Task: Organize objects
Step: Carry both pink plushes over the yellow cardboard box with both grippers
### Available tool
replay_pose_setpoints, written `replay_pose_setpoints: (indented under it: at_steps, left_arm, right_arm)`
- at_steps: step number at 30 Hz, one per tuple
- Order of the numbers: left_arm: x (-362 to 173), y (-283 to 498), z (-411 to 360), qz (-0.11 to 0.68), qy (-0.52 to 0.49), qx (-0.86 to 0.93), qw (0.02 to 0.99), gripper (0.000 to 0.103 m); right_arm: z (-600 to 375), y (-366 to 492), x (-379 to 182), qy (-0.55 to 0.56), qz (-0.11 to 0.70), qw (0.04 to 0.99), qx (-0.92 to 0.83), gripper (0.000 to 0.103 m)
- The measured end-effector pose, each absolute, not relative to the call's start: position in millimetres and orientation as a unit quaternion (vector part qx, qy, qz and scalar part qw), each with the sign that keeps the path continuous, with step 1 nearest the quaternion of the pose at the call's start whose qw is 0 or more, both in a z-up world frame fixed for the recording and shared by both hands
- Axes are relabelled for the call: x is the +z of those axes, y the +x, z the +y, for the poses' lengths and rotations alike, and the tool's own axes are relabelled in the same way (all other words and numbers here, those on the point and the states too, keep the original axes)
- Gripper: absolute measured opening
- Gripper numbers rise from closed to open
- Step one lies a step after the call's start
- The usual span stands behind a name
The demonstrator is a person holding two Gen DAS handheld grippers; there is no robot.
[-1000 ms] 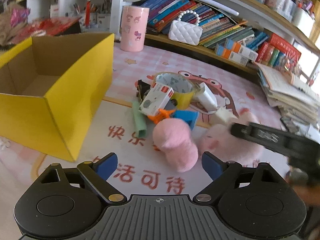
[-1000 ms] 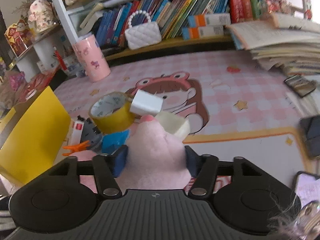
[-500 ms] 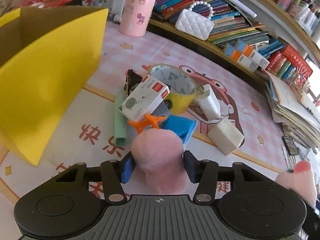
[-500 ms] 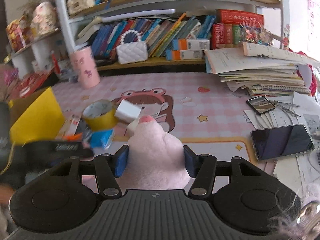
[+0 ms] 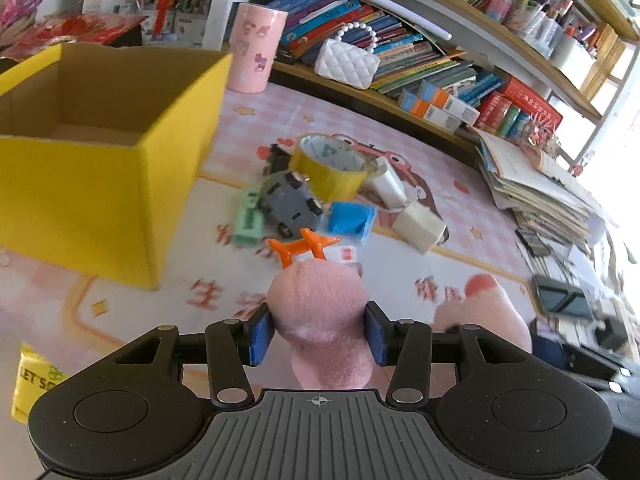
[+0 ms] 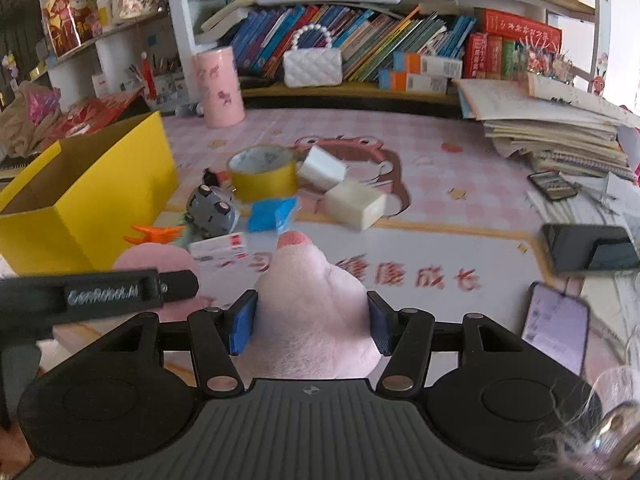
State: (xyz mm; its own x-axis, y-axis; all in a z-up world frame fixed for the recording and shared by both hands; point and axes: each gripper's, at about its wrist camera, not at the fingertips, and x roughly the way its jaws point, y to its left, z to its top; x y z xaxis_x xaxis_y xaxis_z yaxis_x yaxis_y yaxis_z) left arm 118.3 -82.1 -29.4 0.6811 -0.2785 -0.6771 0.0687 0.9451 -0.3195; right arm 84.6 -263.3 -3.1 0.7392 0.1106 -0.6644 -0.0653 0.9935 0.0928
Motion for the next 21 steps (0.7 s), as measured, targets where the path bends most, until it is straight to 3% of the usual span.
replay_pose_setpoints:
  at_steps: [21]
  left_arm:
    - [-24,27,88,0.377,-0.156,-0.024,0.913,0.046]
  right_arm:
    - [-94,21,-4,0.012,0.371,0.921,0.115,0.055]
